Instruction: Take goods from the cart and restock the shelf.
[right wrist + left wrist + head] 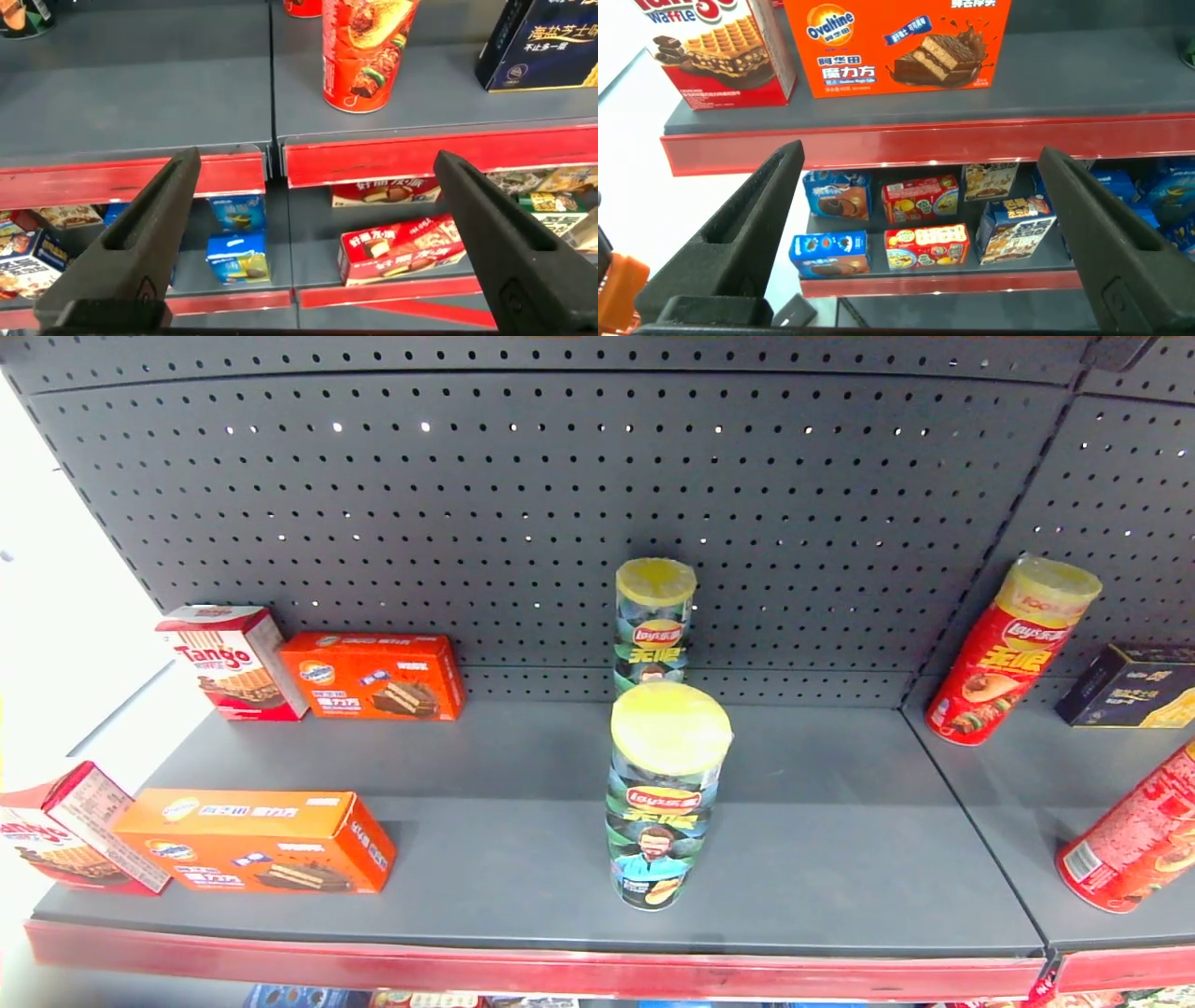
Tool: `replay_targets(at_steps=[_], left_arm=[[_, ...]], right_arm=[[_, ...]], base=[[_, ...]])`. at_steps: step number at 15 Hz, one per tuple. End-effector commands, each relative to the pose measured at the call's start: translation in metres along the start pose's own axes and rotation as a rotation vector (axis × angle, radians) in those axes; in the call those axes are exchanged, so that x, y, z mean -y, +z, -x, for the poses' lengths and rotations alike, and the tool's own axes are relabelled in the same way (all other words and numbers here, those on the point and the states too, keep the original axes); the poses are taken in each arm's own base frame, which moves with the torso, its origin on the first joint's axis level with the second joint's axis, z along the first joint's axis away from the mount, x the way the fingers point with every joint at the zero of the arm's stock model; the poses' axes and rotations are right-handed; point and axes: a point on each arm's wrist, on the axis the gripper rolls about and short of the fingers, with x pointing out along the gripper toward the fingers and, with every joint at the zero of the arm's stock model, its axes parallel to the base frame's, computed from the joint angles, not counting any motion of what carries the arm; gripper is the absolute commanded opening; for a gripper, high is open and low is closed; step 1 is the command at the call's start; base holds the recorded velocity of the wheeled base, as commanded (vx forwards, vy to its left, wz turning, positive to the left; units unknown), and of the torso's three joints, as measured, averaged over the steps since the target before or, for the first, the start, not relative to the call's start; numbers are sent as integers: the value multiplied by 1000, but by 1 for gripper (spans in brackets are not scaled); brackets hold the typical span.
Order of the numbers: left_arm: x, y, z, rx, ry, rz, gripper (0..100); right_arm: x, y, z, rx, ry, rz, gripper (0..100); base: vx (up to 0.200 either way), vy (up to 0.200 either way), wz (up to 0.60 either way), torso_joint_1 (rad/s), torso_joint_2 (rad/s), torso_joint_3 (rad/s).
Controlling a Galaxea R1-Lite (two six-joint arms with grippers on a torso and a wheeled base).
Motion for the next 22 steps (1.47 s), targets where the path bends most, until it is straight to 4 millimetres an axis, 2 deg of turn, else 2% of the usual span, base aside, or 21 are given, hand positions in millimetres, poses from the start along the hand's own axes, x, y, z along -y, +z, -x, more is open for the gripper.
replay_targets(at_steps=[1, 14, 16, 22], left_arm=[[0, 0, 0, 0, 0, 0, 100], [0, 0, 0, 0, -4, -9, 100], [0, 0, 0, 0, -4, -7, 100], [0, 0, 0, 0, -3, -7, 100]], right_arm=[[0, 0, 0, -2, -4, -5, 100], [0, 0, 0, -1, 3, 7, 100], [0, 0, 0, -2, 3, 7, 100], [0, 0, 0, -2, 3, 7, 100]], base=[[0, 0, 0, 0, 0, 0], [-15, 0, 0, 0, 0, 0], [0, 200, 0, 7, 2, -2], [0, 0, 0, 0, 0, 0]])
